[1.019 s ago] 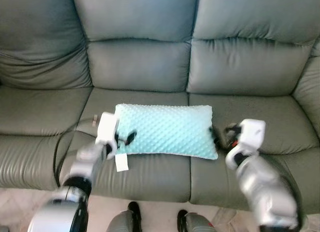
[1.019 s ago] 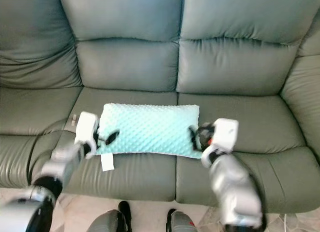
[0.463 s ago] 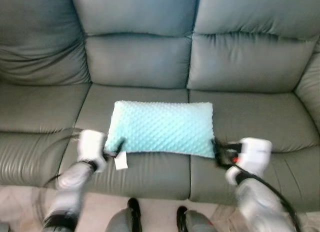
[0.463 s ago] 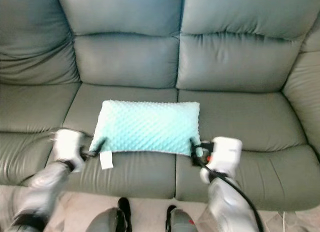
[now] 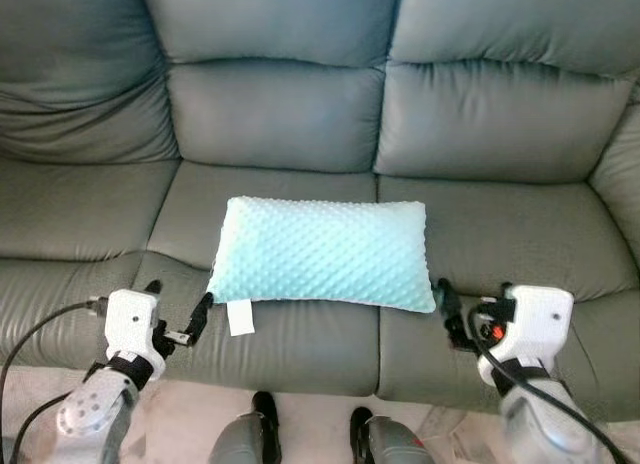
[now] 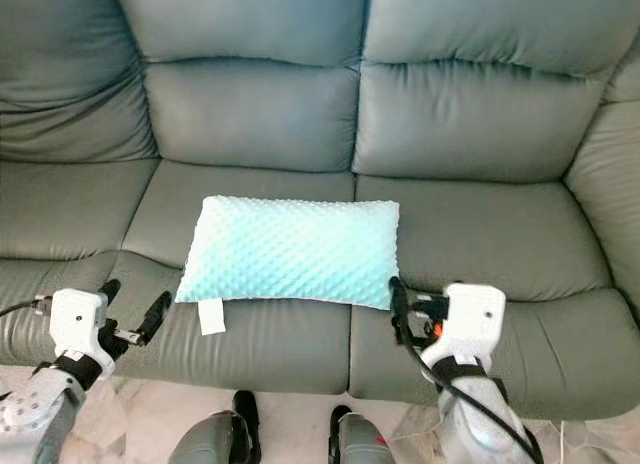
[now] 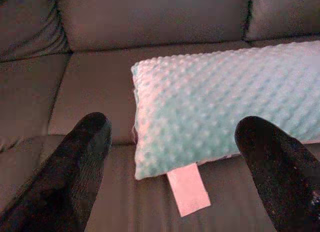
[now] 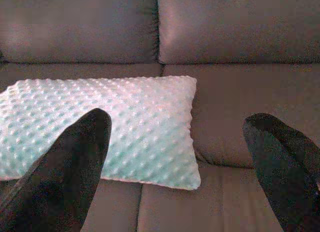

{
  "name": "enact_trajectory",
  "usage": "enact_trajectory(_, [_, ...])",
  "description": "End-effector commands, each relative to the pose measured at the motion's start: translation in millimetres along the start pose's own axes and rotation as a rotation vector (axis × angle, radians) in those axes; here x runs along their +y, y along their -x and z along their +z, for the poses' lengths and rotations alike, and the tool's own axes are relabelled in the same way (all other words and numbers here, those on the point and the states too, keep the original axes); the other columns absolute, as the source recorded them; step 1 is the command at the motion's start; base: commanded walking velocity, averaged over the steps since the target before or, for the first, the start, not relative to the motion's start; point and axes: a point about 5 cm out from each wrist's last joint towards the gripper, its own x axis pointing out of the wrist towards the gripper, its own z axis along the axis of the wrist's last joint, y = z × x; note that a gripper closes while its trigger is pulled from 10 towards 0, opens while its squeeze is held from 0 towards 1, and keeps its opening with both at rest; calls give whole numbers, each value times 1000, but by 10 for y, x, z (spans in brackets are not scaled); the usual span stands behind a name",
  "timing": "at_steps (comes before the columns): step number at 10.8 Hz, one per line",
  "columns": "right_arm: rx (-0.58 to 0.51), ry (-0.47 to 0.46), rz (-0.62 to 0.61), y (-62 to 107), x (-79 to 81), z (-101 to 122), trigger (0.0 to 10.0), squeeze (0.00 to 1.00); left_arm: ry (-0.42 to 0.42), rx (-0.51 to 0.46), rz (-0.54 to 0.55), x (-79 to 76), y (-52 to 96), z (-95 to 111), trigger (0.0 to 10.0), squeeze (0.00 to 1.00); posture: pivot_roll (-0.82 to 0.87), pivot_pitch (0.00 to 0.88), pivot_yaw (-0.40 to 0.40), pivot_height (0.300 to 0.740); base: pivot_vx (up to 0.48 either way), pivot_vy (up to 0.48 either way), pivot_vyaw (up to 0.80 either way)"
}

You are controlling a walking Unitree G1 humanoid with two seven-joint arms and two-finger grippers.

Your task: Move the pillow to the sofa

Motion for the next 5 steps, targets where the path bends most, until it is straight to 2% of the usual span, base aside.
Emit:
enact_trajectory(1, [39,8,33,-20,-3,-53,10000,0,-13,21,20,-30,21,7,10000,0,-172,295,17,740,0,0,0])
enact_trajectory(3, [19,31,86,-139,42,20,10000,0,-4,20,39,-59,20,44,10000,0,-153,288,-5,740,0,0,0])
enact_trajectory(4, [-14,48,164,-195,102,108,10000,0,-14,8,86,-48,5,86,10000,0,-146,280,-28,740,0,0,0])
enact_trajectory(5, [-32,62,164,-215,47,164,10000,0,-7,-2,93,-66,-4,123,10000,0,-147,277,-32,740,0,0,0])
